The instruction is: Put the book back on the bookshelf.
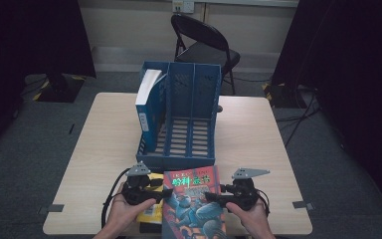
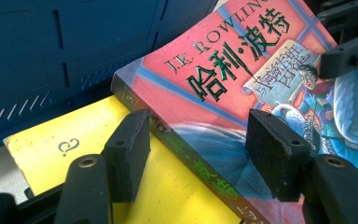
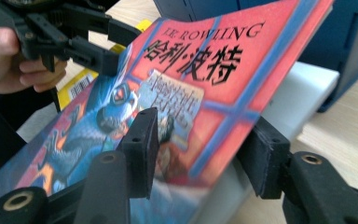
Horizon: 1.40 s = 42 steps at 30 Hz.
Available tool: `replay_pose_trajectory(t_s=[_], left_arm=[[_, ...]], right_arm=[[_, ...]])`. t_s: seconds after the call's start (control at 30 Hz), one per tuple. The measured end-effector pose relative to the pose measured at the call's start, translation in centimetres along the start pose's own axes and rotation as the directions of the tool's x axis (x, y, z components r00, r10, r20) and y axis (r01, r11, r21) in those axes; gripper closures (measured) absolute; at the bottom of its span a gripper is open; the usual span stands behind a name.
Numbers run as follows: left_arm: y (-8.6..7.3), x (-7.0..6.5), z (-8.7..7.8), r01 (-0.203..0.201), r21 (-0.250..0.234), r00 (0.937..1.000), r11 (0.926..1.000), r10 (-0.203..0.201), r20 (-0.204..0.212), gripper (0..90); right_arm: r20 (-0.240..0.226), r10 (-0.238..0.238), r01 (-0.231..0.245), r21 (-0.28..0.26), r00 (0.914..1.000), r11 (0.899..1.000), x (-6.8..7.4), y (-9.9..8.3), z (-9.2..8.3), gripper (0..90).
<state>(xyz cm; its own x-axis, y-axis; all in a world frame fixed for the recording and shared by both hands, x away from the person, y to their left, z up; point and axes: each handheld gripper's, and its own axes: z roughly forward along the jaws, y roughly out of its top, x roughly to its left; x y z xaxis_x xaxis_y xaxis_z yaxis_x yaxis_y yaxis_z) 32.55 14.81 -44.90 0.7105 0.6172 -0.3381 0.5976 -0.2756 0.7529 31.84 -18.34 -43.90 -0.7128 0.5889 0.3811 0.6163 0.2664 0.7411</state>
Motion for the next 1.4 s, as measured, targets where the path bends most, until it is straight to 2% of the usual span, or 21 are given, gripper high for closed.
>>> replay_pose_trajectory(t_s=[0.17, 0.3, 0.43, 0.5, 0.57, 0.67, 0.77, 0.9, 0.97, 1.0, 1.1, 1.17, 1.2, 1.4], left_arm=[[0.0, 0.1, 0.0, 0.005, -0.003, 0.9999, 1.0, -0.005, 0.011, 39.8], [0.0, 0.3, -0.1, 0.012, -0.006, 0.9995, 0.9999, -0.012, 0.028, 39.7], [-0.2, 0.4, 0.0, 0.001, -0.023, 0.9996, 0.9997, 0.0, 0.029, 39.7], [-0.2, 0.4, 0.0, 0.008, -0.023, 0.9995, 0.9997, -0.007, 0.032, 38.8], [-0.2, 0.6, -0.1, 0.025, -0.028, 0.9989, 0.9993, -0.024, 0.04, 38.2], [-0.2, 0.8, -0.1, 0.049, -0.035, 0.9972, 0.9982, -0.047, 0.059, 37.0], [-0.3, 0.9, -0.2, 0.068, -0.054, 0.9969, 0.9962, -0.066, 0.044, 33.1], [-0.3, 0.9, -0.2, 0.066, -0.049, 0.9963, 0.9966, -0.064, 0.058, 30.7], [-0.2, 0.8, -0.1, 0.073, -0.035, 0.9935, 0.9968, -0.069, 0.091, 31.8], [-0.2, 0.6, 0.0, 0.07, -0.029, 0.9939, 0.9971, -0.067, 0.087, 33.4], [0.1, 0.3, 0.1, 0.073, -0.012, 0.9941, 0.9973, -0.072, 0.081, 30.4], [0.2, 0.4, 0.1, 0.096, -0.014, 0.9914, 0.9952, -0.095, 0.09, 31.8], [0.2, 0.7, 0.2, 0.12, -0.014, 0.9864, 0.9927, -0.118, 0.114, 33.1], [0.7, 0.5, -0.1, 0.12, -0.048, 0.9846, 0.9916, -0.113, 0.134, 41.1]], right_arm=[[-0.046, 0.008, -0.008, 0.015, 0.9989, 1.0, -0.7, 1.3, 1.3, 52.8], [-0.076, 0.03, -0.028, 0.023, 0.9966, 0.999, -0.9, 2.0, 2.3, 58.6], [-0.127, 0.06, -0.059, 0.012, 0.9901, 0.998, -1.2, 1.9, 2.2, 74.0], [-0.155, 0.056, -0.059, -0.01, 0.9863, 0.998, -1.2, 2.0, 1.8, 80.0], [-0.175, 0.05, -0.056, -0.028, 0.9834, 0.998, -1.0, 2.1, 1.6, 81.8], [-0.175, 0.032, -0.041, -0.048, 0.9841, 0.998, -0.7, 2.1, 1.4, 83.1], [-0.171, 0.018, -0.03, -0.07, 0.9851, 0.997, -0.2, 2.1, 1.1, 83.5], [-0.163, -0.002, -0.012, -0.087, 0.9866, 0.996, 0.3, 2.3, 0.8, 83.8], [-0.169, -0.009, -0.006, -0.088, 0.9856, 0.996, 0.4, 2.5, 0.8, 84.1], [-0.168, -0.014, -0.001, -0.087, 0.9858, 0.996, 0.5, 2.6, 0.7, 84.1], [-0.163, -0.026, 0.011, -0.092, 0.9863, 0.996, 0.8, 2.8, 0.7, 84.3], [-0.164, -0.02, 0.005, -0.092, 0.9862, 0.996, 0.7, 2.8, 0.7, 84.3], [-0.166, -0.017, 0.002, -0.093, 0.9861, 0.996, 0.7, 2.8, 0.7, 84.3], [-0.146, -0.017, 0.003, -0.094, 0.9892, 0.996, 0.6, 2.9, 0.5, 84.4]])
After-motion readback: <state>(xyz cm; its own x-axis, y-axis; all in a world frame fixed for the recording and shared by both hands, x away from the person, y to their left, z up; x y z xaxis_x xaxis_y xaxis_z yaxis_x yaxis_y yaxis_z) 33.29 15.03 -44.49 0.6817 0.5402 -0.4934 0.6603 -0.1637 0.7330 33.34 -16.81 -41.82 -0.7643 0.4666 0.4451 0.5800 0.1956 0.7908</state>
